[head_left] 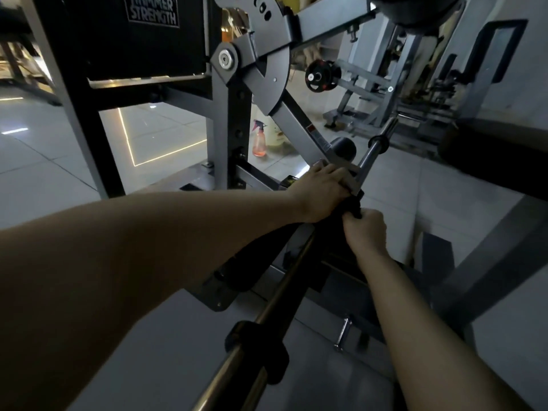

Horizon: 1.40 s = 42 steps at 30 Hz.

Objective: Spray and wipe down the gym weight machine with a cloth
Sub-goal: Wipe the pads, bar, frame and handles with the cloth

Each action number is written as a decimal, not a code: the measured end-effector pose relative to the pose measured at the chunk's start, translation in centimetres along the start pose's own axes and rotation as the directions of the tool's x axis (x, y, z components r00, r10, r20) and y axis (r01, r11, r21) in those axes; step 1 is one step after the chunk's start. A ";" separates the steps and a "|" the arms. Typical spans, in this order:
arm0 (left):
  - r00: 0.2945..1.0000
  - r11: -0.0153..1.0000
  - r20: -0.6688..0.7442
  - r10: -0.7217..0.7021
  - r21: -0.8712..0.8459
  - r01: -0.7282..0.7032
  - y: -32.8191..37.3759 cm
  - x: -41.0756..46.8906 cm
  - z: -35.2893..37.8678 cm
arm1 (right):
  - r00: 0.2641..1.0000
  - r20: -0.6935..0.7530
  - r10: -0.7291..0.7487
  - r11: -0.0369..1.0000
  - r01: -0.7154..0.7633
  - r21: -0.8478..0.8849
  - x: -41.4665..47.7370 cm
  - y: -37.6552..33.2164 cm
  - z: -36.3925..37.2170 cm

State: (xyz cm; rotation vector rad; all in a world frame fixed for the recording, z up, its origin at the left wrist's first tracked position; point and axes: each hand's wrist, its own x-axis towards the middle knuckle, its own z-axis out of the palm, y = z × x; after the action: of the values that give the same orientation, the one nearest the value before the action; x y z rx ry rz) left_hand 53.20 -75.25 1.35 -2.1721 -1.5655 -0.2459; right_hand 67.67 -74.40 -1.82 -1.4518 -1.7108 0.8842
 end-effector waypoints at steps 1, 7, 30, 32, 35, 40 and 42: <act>1.000 0.996 0.022 -0.011 -0.083 0.013 0.1 -1.0 -0.1 | 0.999 0.036 0.019 0.999 -0.021 0.039 -0.2 0.0 0.1; 0.922 0.765 0.313 -0.228 -0.528 0.369 2.1 -4.6 -3.5 | 0.864 0.345 0.368 0.799 -0.483 0.357 -3.5 -1.6 1.0; 0.714 0.768 0.581 -0.391 -0.222 0.601 5.6 -4.0 -8.6 | 0.998 0.011 -0.054 0.951 0.048 0.305 2.7 2.7 1.9; 0.697 0.750 0.584 -0.416 -0.213 0.626 5.8 -4.4 -8.3 | 0.997 -0.005 -0.072 0.950 0.070 0.303 2.4 3.0 1.9; 0.678 0.717 0.589 -0.440 -0.223 0.660 5.3 -5.1 -7.5 | 0.999 -0.041 -0.025 0.953 0.036 0.301 1.6 2.6 1.4; 0.710 0.726 0.523 -0.472 -0.226 0.649 4.3 -5.1 -7.3 | 0.997 0.065 0.033 0.981 -0.045 0.191 0.9 1.9 0.5; 0.731 0.766 0.515 -0.447 -0.200 0.611 4.5 -5.1 -7.6 | 0.989 0.132 0.063 0.991 -0.078 0.109 0.2 1.4 -0.2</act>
State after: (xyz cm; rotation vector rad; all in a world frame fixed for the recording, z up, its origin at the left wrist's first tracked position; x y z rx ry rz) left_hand 56.55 -84.17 4.91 -2.0517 -2.6047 -0.2411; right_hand 68.52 -74.04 -2.91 -1.4130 -1.6803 1.1173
